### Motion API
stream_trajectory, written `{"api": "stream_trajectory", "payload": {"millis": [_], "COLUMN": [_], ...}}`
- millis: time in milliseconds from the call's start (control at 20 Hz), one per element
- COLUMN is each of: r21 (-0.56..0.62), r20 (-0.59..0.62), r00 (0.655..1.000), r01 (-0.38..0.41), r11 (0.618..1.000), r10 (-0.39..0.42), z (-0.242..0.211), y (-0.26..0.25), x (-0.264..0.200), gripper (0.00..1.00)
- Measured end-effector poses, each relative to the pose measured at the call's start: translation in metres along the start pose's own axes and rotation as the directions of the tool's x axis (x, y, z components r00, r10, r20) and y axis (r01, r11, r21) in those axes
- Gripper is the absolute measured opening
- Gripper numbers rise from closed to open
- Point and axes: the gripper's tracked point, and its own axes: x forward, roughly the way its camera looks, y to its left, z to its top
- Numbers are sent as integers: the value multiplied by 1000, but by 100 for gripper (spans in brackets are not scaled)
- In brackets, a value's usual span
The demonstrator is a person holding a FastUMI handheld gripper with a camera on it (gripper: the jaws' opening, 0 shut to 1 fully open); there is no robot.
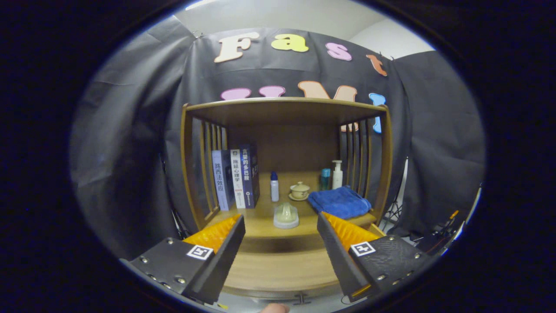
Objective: Pull open the drawer, take out the items inside it, and place them on the countertop above the cabinet.
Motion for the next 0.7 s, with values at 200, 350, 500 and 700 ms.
{"api": "stream_trajectory", "payload": {"millis": [200,350,500,700], "r21": [4,27,6,23], "r20": [-7,-9,-33,-59], "r00": [1000,1000,999,998], "r01": [30,17,19,24], "r11": [1000,1000,1000,999], "r10": [-30,-16,-18,-23], "z": [-33,-54,-88,-125], "y": [-16,-26,-37,-49], "x": [-32,-50,-61,-69], "gripper": [99,99,99,100]}}
